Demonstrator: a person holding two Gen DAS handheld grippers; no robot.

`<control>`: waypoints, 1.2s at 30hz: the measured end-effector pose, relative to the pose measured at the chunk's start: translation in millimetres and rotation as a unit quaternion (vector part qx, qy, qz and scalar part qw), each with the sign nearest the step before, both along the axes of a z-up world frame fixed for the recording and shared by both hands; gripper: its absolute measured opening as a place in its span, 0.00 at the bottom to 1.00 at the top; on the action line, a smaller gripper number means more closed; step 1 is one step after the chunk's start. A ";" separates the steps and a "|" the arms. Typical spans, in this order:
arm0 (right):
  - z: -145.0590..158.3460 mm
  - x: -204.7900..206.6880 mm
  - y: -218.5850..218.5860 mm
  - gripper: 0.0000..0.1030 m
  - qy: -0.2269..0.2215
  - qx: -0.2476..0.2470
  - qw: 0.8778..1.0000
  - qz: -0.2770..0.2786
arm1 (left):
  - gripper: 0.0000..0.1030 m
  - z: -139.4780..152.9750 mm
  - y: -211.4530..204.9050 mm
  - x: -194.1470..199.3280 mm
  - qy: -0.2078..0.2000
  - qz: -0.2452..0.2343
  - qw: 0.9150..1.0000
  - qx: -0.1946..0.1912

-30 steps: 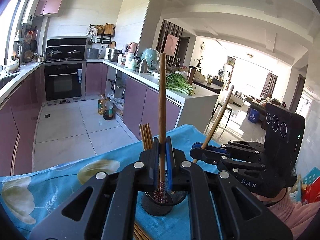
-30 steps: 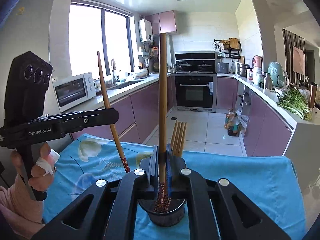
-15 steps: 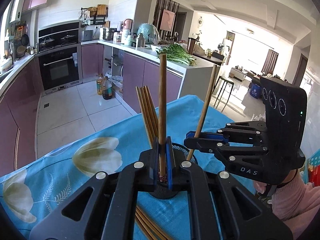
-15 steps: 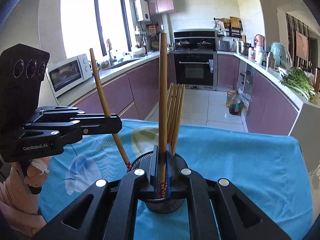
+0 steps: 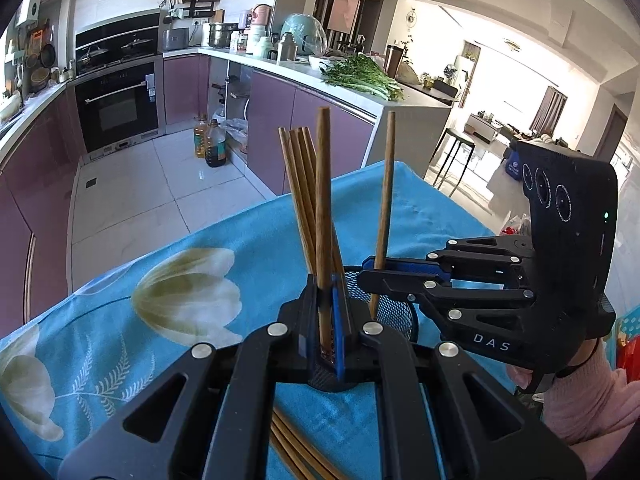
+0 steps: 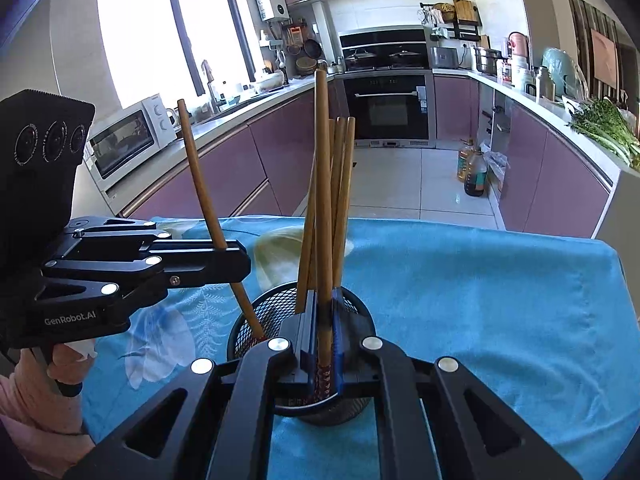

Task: Organize utensils
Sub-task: 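Open both tools to release the chopsticks and pull back from the cup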

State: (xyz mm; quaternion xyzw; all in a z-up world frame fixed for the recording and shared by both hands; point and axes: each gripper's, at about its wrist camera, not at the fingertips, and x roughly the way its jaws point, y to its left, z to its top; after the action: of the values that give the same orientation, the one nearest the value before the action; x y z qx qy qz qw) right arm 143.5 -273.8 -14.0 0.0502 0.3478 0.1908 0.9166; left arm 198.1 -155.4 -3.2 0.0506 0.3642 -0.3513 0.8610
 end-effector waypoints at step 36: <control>-0.8 -66.4 44.2 0.28 -0.038 -0.007 0.996 0.080 | 0.40 -32.8 88.4 -78.3 -0.046 0.083 0.995 0.010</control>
State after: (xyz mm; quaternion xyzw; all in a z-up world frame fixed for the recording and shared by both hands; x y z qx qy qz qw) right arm 77.1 -229.7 -14.8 0.0087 0.3170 0.2629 0.9112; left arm 119.8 -67.0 -35.9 0.0446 0.3309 -0.2720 0.9025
